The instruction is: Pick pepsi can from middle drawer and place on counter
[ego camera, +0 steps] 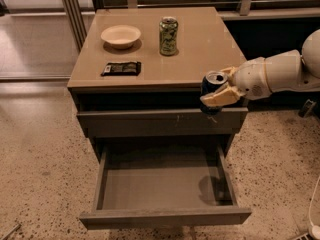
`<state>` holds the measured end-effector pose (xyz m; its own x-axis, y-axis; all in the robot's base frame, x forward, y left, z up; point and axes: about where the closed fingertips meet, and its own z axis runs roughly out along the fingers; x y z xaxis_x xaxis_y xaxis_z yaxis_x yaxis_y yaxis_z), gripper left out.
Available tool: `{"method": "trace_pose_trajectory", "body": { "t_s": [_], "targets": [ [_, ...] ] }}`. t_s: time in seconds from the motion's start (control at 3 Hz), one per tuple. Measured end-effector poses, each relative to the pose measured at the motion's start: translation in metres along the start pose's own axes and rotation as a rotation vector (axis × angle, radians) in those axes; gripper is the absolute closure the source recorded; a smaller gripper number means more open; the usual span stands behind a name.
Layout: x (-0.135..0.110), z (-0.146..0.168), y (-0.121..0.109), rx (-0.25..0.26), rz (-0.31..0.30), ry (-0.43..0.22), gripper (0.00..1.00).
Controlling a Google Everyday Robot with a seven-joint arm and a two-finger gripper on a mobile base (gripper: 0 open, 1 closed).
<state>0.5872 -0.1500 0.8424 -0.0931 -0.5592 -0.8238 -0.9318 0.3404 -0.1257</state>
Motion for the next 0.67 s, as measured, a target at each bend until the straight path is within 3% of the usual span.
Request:
{"method": "trace_pose_trajectory", "body": {
  "t_s": [0.67],
  "targets": [
    [-0.0053,0.0004,-0.0056,0.025,0.000,0.017,1.00]
  ]
}}
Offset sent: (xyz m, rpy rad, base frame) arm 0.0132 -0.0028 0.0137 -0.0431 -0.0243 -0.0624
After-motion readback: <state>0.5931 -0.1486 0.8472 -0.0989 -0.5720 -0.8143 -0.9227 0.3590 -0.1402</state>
